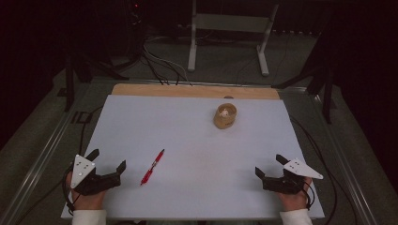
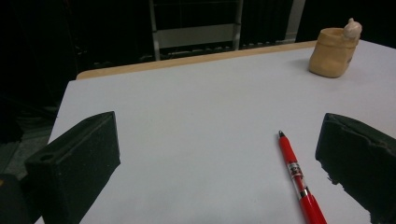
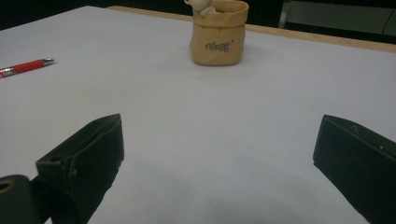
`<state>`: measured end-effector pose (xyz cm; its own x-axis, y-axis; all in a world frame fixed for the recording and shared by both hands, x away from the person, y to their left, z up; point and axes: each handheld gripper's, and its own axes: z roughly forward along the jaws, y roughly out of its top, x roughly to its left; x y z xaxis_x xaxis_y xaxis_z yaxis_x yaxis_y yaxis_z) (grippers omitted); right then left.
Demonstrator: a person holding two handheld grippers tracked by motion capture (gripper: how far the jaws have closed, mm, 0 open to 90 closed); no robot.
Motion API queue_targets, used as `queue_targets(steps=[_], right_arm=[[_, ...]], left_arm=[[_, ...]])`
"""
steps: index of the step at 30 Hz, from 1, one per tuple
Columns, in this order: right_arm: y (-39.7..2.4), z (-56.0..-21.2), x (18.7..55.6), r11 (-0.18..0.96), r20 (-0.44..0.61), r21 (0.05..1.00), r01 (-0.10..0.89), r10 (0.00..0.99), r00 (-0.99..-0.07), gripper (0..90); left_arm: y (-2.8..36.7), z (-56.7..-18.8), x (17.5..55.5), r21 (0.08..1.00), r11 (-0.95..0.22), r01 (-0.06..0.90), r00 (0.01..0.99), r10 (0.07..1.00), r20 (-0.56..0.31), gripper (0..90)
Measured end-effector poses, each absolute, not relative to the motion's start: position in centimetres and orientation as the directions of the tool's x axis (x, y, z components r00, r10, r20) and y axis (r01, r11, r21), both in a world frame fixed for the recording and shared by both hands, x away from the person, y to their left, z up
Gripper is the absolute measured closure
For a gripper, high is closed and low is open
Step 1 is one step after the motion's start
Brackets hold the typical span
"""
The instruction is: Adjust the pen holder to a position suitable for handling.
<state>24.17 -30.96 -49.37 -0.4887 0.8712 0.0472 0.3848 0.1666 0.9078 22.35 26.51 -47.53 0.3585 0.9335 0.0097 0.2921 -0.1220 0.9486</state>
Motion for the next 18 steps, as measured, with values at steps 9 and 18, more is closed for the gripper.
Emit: queue_targets(steps=[9, 18], right_arm=[[-30.6, -49.4, 24.2, 0.169, 0.049, 0.905, 0.391, 0.871, -0.489, 2.3], [-29.7, -48.8, 24.6, 0.153, 0.074, 0.907, 0.393, 0.86, -0.505, 2.3]], left_arm=[[26.6, -47.8, 22.4, 0.947, -0.117, 0.298, 0.346, 0.938, 0.007, 0.3], [26.7, -47.9, 22.3, 0.95, -0.101, 0.296, 0.33, 0.944, -0.002, 0.4]])
